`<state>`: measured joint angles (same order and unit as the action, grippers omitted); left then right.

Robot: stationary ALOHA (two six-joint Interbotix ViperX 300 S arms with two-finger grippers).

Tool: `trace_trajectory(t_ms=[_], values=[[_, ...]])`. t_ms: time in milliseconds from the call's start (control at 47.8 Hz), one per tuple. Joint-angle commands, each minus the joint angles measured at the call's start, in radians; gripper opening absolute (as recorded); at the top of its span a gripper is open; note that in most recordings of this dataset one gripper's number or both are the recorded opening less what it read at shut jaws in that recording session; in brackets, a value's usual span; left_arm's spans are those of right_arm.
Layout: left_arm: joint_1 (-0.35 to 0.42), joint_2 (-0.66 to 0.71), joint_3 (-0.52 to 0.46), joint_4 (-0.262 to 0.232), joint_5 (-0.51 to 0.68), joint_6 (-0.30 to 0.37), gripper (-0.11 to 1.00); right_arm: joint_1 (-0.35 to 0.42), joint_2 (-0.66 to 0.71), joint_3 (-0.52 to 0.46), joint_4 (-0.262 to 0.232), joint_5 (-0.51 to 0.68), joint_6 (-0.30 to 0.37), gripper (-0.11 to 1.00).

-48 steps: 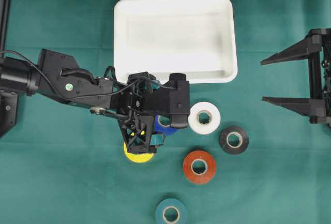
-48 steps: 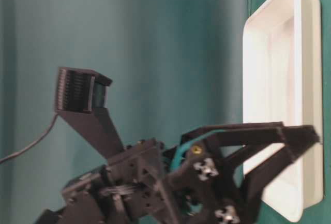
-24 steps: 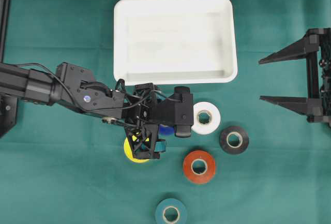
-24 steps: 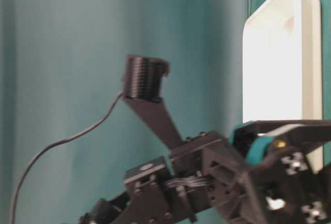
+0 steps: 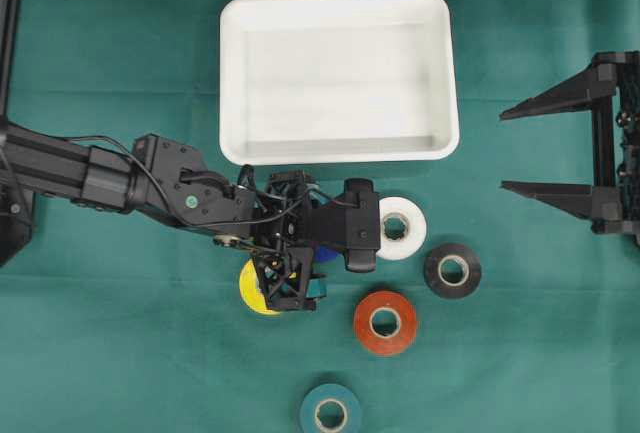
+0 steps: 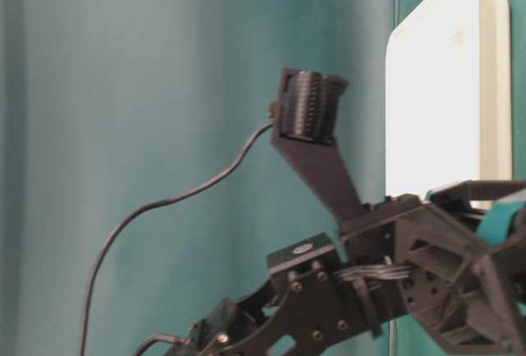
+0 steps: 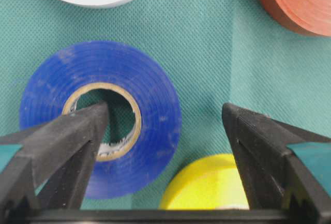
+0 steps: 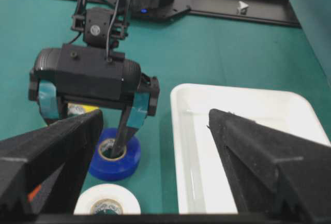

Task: Pick up the tape from a random location and place it into the white case.
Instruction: 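Lower the left gripper and close it on the blue tape rim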

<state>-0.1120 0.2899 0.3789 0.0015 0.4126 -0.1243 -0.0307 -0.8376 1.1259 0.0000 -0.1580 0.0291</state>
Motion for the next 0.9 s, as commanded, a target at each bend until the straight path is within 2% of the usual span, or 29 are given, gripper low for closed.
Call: trace_trajectory(t_ms=[0,230,314,418,564,606,878], values=[[-0.003,-0.012,-0.021,0.002,-0.008,0.000,0.94,-0.002,0.006,-0.017,-0.002,-0.005,0.002,0.92],[-0.002,-0.014,-0.023,0.003,-0.006,0.000,0.94,-0.002,0.006,-0.017,-0.002,-0.005,0.000,0.92],[-0.003,-0.015,-0.023,0.003,-0.003,0.003,0.90,-0.002,0.006,-0.017,-0.002,-0.005,0.000,0.92],[-0.003,-0.018,-0.023,0.003,0.000,0.006,0.72,-0.002,0.006,-0.017,-0.002,-0.005,0.000,0.92],[-0.005,-0.020,-0.029,0.003,0.002,0.009,0.28,-0.002,0.009,-0.017,-0.003,-0.005,0.000,0.92],[-0.005,-0.020,-0.029,0.003,0.002,0.009,0.22,-0.002,0.011,-0.017,-0.003,-0.005,0.000,0.92],[-0.006,-0.020,-0.029,0.003,0.012,0.011,0.22,-0.002,0.011,-0.017,-0.003,-0.003,0.000,0.92]])
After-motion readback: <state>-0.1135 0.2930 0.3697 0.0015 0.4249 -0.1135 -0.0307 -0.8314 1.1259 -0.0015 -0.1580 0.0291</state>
